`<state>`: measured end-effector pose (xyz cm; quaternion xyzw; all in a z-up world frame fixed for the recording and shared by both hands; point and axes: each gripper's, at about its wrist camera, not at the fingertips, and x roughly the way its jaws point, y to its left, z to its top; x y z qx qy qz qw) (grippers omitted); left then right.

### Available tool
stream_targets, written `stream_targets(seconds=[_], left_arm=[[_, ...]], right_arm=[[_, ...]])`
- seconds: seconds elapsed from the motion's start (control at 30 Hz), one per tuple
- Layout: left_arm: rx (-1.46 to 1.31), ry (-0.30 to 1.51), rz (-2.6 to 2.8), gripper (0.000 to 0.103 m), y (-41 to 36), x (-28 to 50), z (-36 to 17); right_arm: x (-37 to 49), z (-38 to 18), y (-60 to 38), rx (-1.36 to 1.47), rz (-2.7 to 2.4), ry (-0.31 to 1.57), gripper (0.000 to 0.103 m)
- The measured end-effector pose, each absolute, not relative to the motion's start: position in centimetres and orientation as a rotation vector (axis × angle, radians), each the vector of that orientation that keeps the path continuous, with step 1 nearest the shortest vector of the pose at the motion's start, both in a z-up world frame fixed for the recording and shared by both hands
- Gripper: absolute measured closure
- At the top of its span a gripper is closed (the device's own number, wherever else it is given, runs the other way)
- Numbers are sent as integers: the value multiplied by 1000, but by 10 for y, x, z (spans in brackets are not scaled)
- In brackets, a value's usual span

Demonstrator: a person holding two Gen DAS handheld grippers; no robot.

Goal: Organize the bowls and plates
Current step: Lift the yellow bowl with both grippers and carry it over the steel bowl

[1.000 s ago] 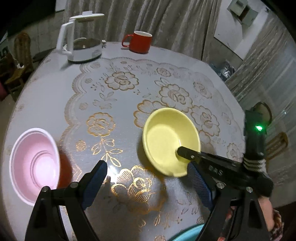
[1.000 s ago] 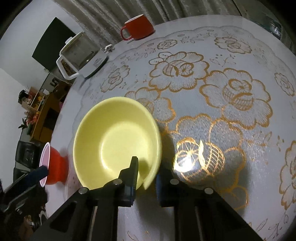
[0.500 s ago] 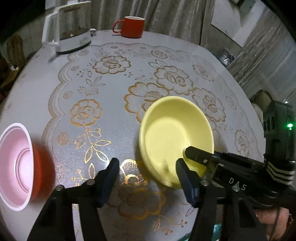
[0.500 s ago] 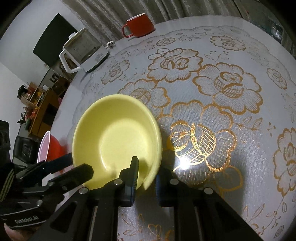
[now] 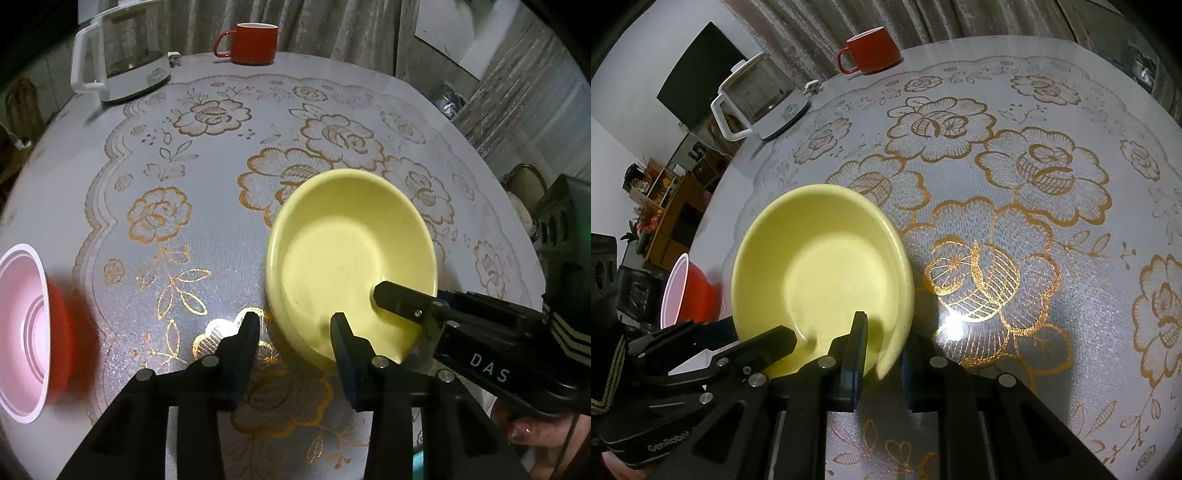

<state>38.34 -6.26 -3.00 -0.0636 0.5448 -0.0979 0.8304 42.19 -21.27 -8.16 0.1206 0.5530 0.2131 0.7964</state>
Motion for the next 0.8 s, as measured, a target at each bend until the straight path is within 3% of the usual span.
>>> stream_targets(seconds=[0.3,0.8], left_arm=[[-128,1172,-234,80,-67,379,-32],[-104,1186,-279,80,-82,339,-21]], right_arm=[[418,-80,-212,253,449,1194,88],[378,-71,-225,292,454,1209,90]])
